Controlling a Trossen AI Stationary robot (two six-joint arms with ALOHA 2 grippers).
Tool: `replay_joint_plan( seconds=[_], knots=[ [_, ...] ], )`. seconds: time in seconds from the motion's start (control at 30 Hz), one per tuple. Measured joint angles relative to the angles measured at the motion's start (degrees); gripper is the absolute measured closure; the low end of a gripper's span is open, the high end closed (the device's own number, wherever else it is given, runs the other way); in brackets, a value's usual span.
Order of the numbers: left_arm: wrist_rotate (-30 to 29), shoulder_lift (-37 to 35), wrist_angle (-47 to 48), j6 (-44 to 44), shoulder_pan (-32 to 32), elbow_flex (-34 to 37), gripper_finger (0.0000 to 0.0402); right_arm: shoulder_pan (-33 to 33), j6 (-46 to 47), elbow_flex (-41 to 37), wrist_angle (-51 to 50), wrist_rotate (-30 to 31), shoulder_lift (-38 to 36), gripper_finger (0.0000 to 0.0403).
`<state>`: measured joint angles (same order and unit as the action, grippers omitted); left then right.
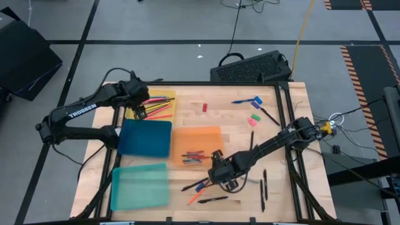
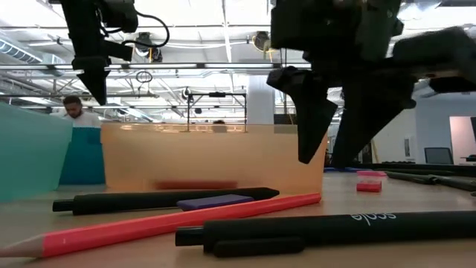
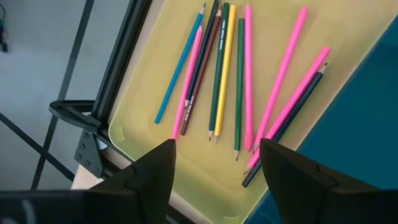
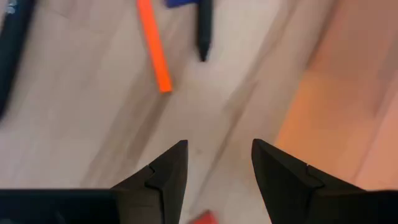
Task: Sort crayons/erasers/pens/pencils in bins
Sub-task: Put the orange pencil into yellow bin
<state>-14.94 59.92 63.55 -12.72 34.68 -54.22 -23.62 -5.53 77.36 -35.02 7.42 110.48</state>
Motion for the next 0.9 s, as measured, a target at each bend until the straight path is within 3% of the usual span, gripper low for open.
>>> replay_joint_plan(
  seconds=[0.23,0.43,0.9],
  knots=[
    [1.82,0.00,0.08,0.93,0.00,0.00,0.0174,-0.39,-5.32,0.00,7.11,-7.67,-0.39,0.0234],
    [3.11,-0.07,0.17,2.05,-0.04,0.00,0.0174,-0.99,-5.76,0.00,13.43,-7.58,1.75,0.0234],
    [3.11,-0.09,-0.07,0.99,-0.31,0.00,0.0174,-1.24,-5.58,-1.62,17.11,-9.13,5.55,0.0246]
  ],
)
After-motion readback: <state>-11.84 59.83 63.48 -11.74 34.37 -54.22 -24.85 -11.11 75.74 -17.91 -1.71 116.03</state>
